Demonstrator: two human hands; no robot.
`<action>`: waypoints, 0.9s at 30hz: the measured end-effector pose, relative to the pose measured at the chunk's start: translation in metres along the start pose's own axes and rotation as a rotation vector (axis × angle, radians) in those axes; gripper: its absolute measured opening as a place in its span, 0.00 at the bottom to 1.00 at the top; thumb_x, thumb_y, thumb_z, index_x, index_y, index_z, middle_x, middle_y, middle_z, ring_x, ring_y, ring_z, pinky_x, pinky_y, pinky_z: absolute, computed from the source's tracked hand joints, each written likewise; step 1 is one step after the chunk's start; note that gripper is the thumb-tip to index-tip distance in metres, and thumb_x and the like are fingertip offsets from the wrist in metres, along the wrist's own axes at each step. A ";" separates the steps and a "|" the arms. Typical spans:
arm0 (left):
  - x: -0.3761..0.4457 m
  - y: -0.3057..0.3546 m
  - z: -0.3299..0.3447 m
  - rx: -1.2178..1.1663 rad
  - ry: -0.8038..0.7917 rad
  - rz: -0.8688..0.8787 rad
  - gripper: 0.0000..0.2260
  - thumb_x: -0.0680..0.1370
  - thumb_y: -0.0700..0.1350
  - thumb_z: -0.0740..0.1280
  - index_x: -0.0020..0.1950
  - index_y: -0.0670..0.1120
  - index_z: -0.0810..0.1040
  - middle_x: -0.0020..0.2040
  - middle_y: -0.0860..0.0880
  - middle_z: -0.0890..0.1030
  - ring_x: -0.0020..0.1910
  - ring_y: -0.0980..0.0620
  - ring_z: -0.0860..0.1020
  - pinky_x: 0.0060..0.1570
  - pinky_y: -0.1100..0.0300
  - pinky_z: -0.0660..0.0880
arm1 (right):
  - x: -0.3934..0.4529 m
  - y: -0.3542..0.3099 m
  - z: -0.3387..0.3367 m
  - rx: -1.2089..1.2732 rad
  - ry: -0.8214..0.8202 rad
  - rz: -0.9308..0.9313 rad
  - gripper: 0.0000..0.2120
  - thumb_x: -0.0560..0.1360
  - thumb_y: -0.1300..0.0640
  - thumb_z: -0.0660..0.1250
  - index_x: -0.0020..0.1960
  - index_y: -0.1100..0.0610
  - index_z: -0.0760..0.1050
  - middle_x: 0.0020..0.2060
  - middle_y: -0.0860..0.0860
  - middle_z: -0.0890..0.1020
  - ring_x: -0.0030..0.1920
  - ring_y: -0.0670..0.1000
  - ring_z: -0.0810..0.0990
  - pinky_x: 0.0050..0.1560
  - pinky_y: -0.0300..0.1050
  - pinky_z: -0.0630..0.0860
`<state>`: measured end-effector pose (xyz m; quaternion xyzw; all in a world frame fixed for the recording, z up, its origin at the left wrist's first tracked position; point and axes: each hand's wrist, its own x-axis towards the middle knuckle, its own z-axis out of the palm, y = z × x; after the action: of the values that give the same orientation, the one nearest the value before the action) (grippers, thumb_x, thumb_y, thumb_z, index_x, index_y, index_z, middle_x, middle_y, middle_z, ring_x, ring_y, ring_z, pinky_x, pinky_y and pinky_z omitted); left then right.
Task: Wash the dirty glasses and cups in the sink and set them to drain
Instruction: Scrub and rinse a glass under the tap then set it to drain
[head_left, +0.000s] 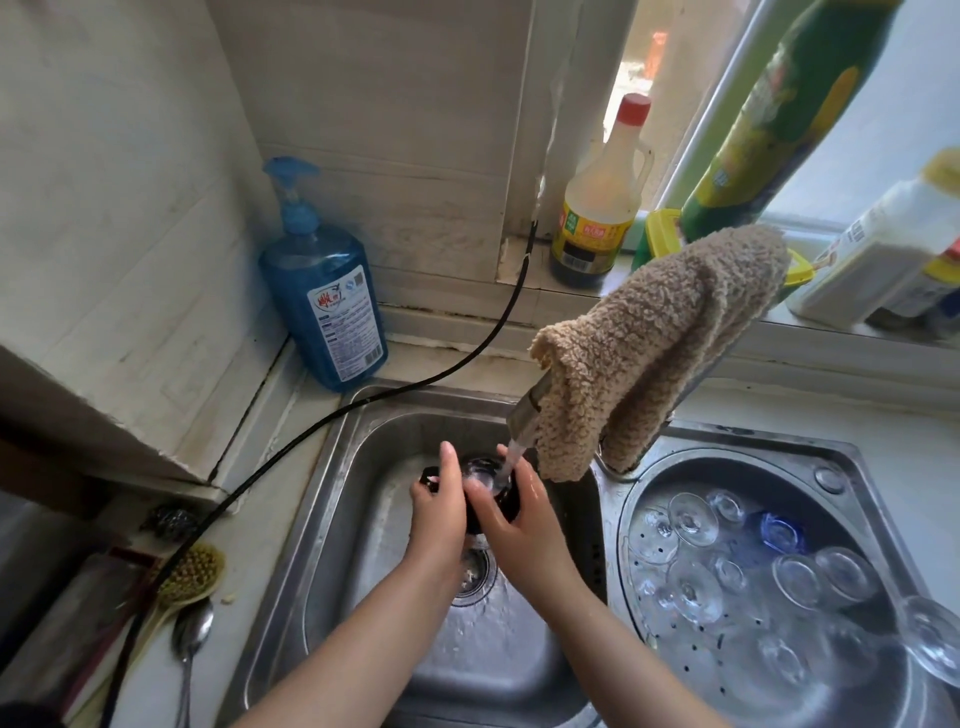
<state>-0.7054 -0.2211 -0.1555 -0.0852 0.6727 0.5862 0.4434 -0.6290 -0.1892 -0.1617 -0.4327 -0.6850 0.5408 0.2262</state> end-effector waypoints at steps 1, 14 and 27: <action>-0.001 -0.003 0.002 -0.002 0.010 0.048 0.27 0.78 0.61 0.60 0.68 0.44 0.62 0.61 0.44 0.74 0.57 0.44 0.76 0.61 0.45 0.73 | 0.002 -0.003 -0.001 0.045 0.020 0.022 0.06 0.76 0.55 0.66 0.48 0.44 0.72 0.46 0.48 0.78 0.49 0.46 0.76 0.52 0.40 0.71; -0.006 -0.016 -0.008 0.189 0.058 0.320 0.13 0.78 0.56 0.63 0.51 0.47 0.68 0.45 0.47 0.79 0.44 0.48 0.79 0.45 0.53 0.75 | 0.009 -0.020 -0.010 0.226 -0.204 0.225 0.12 0.76 0.65 0.60 0.52 0.52 0.78 0.45 0.55 0.82 0.46 0.50 0.81 0.50 0.44 0.79; -0.009 -0.002 -0.018 -0.155 -0.209 0.078 0.35 0.71 0.65 0.69 0.66 0.40 0.72 0.57 0.38 0.81 0.48 0.46 0.83 0.41 0.54 0.80 | -0.007 -0.001 0.000 0.082 0.091 0.064 0.18 0.67 0.33 0.65 0.47 0.46 0.75 0.42 0.46 0.80 0.45 0.43 0.79 0.49 0.46 0.76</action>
<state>-0.7083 -0.2408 -0.1520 -0.0314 0.5784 0.6588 0.4800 -0.6253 -0.1953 -0.1595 -0.4687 -0.6370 0.5552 0.2574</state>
